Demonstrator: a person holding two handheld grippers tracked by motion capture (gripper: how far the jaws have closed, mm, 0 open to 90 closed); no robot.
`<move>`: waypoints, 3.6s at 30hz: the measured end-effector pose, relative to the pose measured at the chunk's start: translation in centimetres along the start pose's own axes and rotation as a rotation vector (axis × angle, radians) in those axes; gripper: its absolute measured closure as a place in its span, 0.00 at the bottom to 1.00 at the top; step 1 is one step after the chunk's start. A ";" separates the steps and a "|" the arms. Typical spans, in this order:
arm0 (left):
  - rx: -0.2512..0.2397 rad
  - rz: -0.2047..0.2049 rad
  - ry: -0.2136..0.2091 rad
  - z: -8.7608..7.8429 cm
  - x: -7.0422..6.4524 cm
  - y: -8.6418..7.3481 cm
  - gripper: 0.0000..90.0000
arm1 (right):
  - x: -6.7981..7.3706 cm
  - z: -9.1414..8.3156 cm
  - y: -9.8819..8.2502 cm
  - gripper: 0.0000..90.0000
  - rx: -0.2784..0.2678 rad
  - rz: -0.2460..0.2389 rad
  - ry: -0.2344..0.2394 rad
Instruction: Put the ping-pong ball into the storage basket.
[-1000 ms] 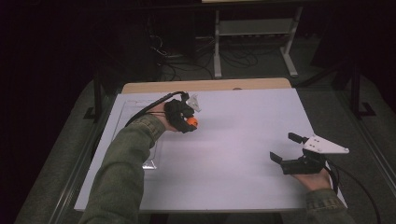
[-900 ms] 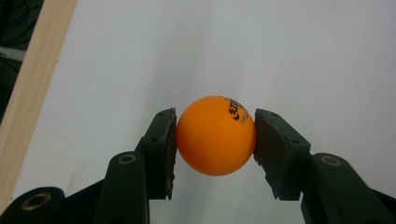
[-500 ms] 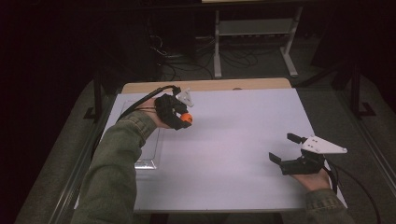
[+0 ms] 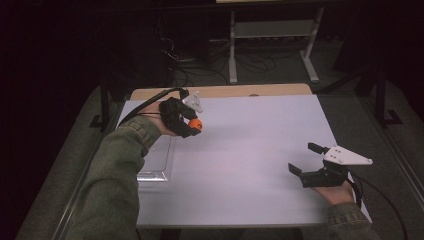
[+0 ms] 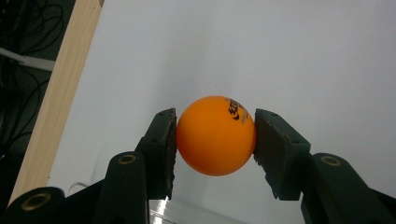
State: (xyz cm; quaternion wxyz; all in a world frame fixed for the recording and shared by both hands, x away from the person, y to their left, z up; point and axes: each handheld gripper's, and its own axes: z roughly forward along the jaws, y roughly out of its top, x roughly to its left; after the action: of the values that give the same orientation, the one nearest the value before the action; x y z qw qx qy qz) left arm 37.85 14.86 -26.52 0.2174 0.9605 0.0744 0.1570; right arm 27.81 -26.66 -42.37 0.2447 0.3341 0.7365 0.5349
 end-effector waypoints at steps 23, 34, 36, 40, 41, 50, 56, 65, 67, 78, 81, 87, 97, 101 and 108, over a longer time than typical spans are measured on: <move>0.031 0.016 0.027 -2.7 -1.7 -1.4 0.56 | 0.1 0.1 0.0 0.00 0.003 -0.004 -0.003; 0.070 -0.003 0.029 -3.3 -1.9 -3.3 0.56 | 0.1 0.1 0.0 0.00 0.010 -0.006 -0.004; 0.074 -0.009 0.029 -3.5 -1.9 -3.6 0.56 | 0.1 0.1 0.0 0.00 0.010 -0.006 -0.005; 0.082 -0.020 0.031 -3.6 -1.9 -4.2 0.56 | 0.1 0.1 0.0 0.00 0.010 -0.006 -0.005; 0.085 -0.021 0.031 -3.6 -1.9 -4.3 0.56 | 0.1 0.1 0.0 0.00 0.011 -0.006 -0.006; 0.105 -0.028 0.026 -3.8 -1.8 -4.9 0.56 | 0.1 0.1 0.0 0.00 0.011 -0.007 -0.006; 0.112 -0.033 0.025 -4.1 -1.7 -5.4 0.56 | 0.1 0.1 0.0 0.00 0.012 -0.007 -0.006; 0.151 -0.033 0.018 -3.8 -1.5 -6.2 0.56 | 0.1 0.2 0.0 0.00 0.017 -0.009 -0.003; 0.158 -0.033 0.019 -3.7 -1.4 -6.4 0.56 | 0.1 0.2 0.0 0.00 0.017 -0.011 -0.003; 0.187 -0.044 0.021 -3.5 -1.1 -7.2 0.56 | 0.2 0.2 0.0 0.00 0.020 -0.015 -0.004; 0.194 -0.047 0.018 -3.6 -1.0 -7.5 0.56 | 0.2 0.3 -0.1 0.00 0.021 -0.014 -0.003; 0.225 -0.053 0.018 -3.6 -0.9 -7.9 0.56 | 0.3 0.3 -0.1 0.00 0.023 -0.018 -0.001; 0.261 -0.045 -0.001 -2.9 -0.7 -8.1 0.56 | 0.3 0.3 -0.1 0.00 0.025 -0.015 -0.001; 0.272 -0.042 -0.015 -2.6 -0.8 -8.1 0.56 | 0.3 0.3 -0.1 0.00 0.024 -0.014 -0.002; 0.294 -0.041 -0.037 -1.8 -0.8 -8.2 0.56 | 0.2 0.3 -0.1 0.00 0.025 -0.014 -0.002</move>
State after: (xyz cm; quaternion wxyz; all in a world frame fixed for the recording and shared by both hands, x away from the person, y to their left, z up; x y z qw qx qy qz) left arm 35.85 22.71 -28.81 0.0791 0.9830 0.1121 0.1223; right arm 27.84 -26.32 -42.53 0.2452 0.3324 0.7452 0.5235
